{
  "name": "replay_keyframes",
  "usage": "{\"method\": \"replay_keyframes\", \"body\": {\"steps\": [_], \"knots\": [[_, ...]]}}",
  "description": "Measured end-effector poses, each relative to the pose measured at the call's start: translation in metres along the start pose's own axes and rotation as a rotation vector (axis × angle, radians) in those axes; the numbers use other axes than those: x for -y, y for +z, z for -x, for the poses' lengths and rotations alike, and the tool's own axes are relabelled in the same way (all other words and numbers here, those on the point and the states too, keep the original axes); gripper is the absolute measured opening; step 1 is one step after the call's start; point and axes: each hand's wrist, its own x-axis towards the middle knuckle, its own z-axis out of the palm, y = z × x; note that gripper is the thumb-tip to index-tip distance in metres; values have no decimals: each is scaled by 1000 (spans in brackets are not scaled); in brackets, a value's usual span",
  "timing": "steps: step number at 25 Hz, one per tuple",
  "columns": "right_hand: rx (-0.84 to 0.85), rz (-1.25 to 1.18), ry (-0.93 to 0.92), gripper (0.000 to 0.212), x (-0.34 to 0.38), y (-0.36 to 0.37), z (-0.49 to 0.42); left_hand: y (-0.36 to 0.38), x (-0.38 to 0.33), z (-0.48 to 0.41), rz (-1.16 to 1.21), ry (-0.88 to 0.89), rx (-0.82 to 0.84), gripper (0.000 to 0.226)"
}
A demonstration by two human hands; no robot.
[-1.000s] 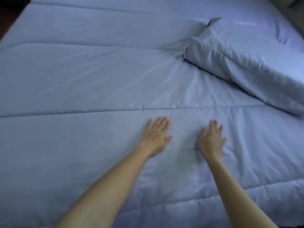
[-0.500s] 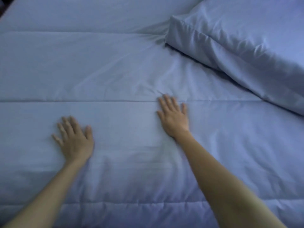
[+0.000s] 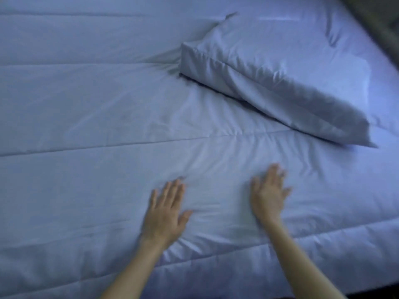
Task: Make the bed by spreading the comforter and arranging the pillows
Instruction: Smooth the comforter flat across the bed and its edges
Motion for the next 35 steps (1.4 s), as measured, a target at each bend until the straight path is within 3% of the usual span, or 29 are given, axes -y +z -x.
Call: {"method": "replay_keyframes", "body": {"steps": [2,3,5,9,11,18,21,23,26,27,29,32,35], "knots": [[121,129,-548,59,32,28,59,-6,31,1,-35,-93,23,75],[154,206,-725,56,36,37,77,-9,42,1,-39,-131,30,77],[190,216,-804,53,27,34,67,-11,55,2,-39,-226,35,78],[130,269,-611,52,-74,-4,-16,-9,17,3,73,-626,-7,76],[136,280,-532,54,-138,-34,-57,-5,-41,-1,106,-699,-59,77],[116,231,-87,61,-357,-128,-117,26,-274,-59,125,-394,-21,71],[122,132,117,56,-408,-148,-123,36,-328,-79,60,-243,33,74],[21,-67,387,59,-416,-154,-130,38,-338,-84,58,-220,18,74],[-126,-731,1170,91,-410,-163,-147,37,-339,-83,43,-214,9,74],[-109,-898,1271,98,-408,-166,-143,35,-340,-82,31,-211,10,74],[-50,-907,1214,83,-414,-166,-129,36,-337,-81,36,-207,18,74],[-101,-773,950,46,-444,-166,-113,26,-335,-83,73,-212,49,78],[-163,-781,868,34,-458,-170,-100,19,-323,-75,59,-174,77,74]]}}
